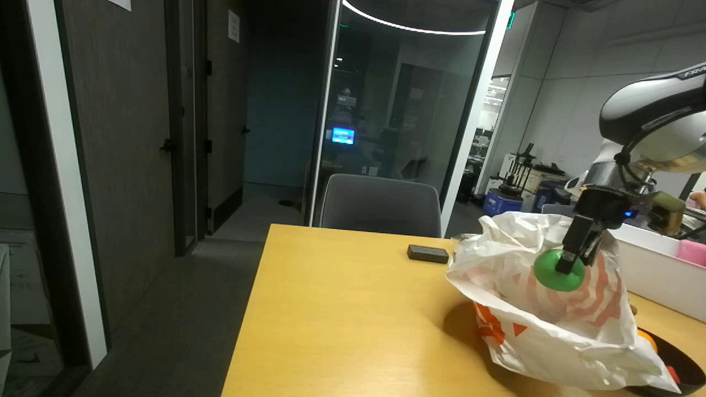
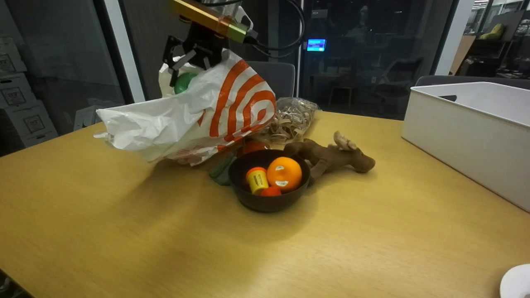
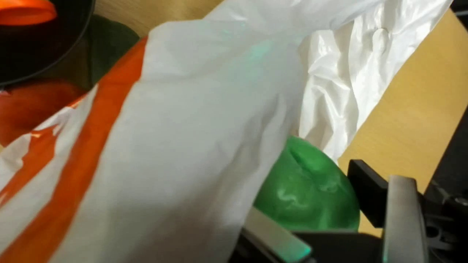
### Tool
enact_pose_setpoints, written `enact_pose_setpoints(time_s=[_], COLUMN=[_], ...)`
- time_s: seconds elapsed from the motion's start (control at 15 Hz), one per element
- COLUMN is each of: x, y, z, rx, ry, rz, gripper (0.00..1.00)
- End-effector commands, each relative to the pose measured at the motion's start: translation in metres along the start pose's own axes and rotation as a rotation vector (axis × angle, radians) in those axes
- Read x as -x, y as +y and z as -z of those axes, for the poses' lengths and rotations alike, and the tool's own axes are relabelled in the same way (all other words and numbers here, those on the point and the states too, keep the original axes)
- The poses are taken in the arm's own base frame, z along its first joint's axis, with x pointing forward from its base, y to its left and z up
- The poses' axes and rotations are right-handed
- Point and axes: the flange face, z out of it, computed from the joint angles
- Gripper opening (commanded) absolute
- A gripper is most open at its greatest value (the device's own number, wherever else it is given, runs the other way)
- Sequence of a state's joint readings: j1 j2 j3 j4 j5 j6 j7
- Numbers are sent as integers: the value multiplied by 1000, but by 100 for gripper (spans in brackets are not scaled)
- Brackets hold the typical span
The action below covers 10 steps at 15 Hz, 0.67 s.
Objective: Remove the fruits and container from the plastic and put them in the bowl.
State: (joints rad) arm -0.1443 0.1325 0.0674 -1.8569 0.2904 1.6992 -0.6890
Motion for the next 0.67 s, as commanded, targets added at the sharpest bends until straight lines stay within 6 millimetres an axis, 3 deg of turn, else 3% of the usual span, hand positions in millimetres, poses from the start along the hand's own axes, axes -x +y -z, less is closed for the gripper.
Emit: enact_pose_setpoints(time_s=[0.0, 0.13, 0.33, 0.6], x=[-3, -13, -5, 35], y=[-9, -24, -50, -77], z=[-10, -26, -26, -2], rx=[-104, -163, -241, -368], ry=[18, 13, -27, -125], rz=[170, 255, 393, 574], gripper=[61, 61, 61, 61])
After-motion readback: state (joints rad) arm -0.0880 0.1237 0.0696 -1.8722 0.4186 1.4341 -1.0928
